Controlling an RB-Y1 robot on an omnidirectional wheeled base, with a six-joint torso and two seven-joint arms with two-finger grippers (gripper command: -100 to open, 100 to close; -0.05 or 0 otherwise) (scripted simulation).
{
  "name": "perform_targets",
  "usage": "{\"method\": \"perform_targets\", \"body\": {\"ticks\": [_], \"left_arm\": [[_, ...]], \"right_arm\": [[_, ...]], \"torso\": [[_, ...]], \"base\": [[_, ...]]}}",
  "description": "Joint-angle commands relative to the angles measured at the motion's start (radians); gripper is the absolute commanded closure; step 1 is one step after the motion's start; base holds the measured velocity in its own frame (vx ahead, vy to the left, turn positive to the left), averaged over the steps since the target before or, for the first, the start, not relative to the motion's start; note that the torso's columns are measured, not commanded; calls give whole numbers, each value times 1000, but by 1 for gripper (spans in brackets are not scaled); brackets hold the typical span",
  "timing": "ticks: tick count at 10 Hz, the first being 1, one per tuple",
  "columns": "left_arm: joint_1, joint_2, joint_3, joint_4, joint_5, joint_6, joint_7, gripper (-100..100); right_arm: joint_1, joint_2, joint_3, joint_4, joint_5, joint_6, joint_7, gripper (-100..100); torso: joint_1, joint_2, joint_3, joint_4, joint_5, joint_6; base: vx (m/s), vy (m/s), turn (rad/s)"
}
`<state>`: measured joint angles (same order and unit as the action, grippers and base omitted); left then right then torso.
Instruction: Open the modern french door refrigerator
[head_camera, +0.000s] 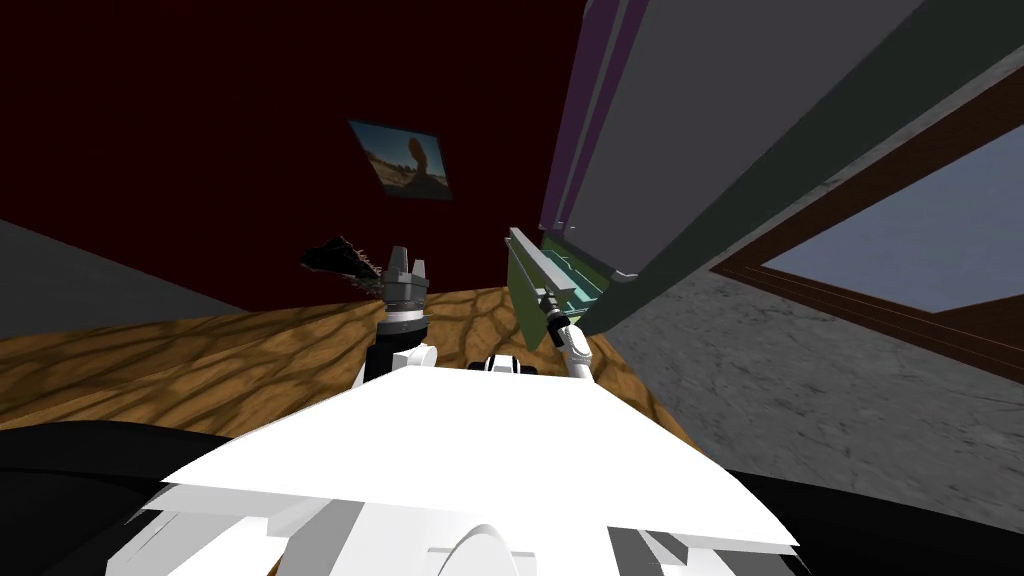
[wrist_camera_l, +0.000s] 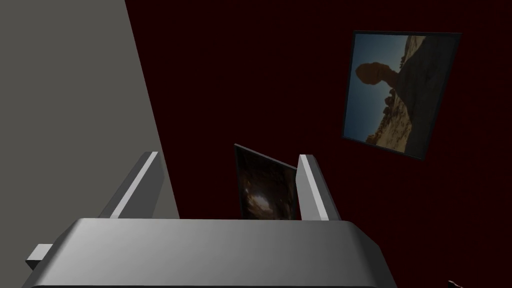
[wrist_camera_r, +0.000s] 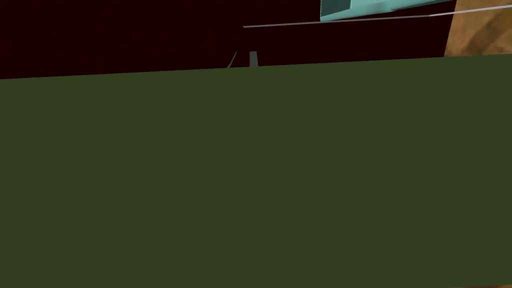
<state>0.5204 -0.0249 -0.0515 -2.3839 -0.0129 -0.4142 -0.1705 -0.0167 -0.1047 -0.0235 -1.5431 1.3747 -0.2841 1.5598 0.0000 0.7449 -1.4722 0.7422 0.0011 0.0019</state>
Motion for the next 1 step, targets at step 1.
{"method": "perform_targets", "body": {"ticks": [1], "left_arm": [[0, 0, 0, 0, 0, 0, 0, 0]], "right_arm": [[1, 0, 0, 2, 0, 0, 0, 0]], "torso": [[0, -1, -1, -1, 0, 0]], "base": [[6, 2, 9]]}}
